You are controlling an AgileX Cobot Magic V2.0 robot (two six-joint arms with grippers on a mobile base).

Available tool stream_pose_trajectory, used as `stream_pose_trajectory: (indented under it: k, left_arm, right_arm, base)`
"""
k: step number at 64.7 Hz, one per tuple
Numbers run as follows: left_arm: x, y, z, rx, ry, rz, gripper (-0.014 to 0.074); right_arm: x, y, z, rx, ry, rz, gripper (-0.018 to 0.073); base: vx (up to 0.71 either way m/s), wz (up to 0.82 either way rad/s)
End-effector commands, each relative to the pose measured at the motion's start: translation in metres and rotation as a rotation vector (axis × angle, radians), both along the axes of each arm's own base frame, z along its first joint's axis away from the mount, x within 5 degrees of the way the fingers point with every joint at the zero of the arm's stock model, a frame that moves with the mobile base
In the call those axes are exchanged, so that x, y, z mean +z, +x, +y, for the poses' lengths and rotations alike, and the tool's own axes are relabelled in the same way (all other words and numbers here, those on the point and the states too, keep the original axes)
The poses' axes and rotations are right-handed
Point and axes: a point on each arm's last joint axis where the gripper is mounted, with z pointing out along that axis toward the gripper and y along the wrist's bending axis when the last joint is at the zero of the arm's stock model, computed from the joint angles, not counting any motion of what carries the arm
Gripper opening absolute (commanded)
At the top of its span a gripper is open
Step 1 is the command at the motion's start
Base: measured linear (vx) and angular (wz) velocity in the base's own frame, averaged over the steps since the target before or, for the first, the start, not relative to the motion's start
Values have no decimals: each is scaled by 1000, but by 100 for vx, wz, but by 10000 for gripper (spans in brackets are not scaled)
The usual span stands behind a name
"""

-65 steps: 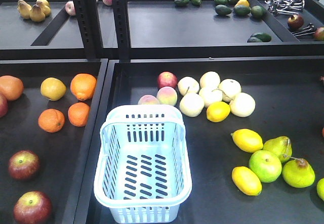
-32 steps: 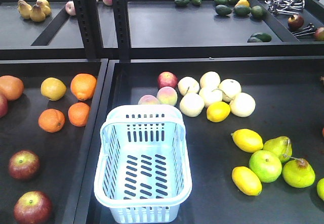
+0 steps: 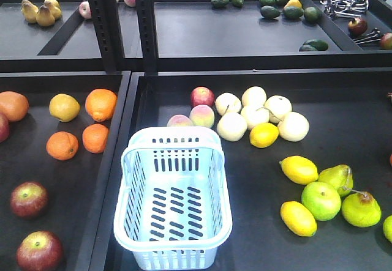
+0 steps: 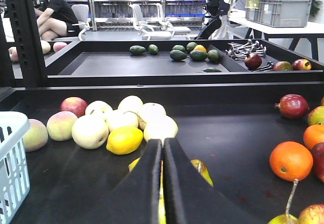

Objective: Pick three apples into basket with both arms

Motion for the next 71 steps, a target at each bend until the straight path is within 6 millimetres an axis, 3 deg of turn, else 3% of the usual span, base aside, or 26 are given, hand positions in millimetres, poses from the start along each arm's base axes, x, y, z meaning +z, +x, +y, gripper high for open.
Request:
stream_pose_trajectory:
  k: [1,38,71]
  left_arm:
    - [3,1,-2,-33,9,-66,-7]
    - [6,1,-2,-40,88,-82,-7]
    - [36,3,-17,-198,132,-416,-7]
  right_arm:
    - [3,0,-1,-7,-16,-63,-8]
    - [3,0,-1,-7,-16,-63,-8]
    - [3,0,-1,-7,-16,-63,-8]
  base:
    - [0,0]
    - [0,0]
    - [0,0]
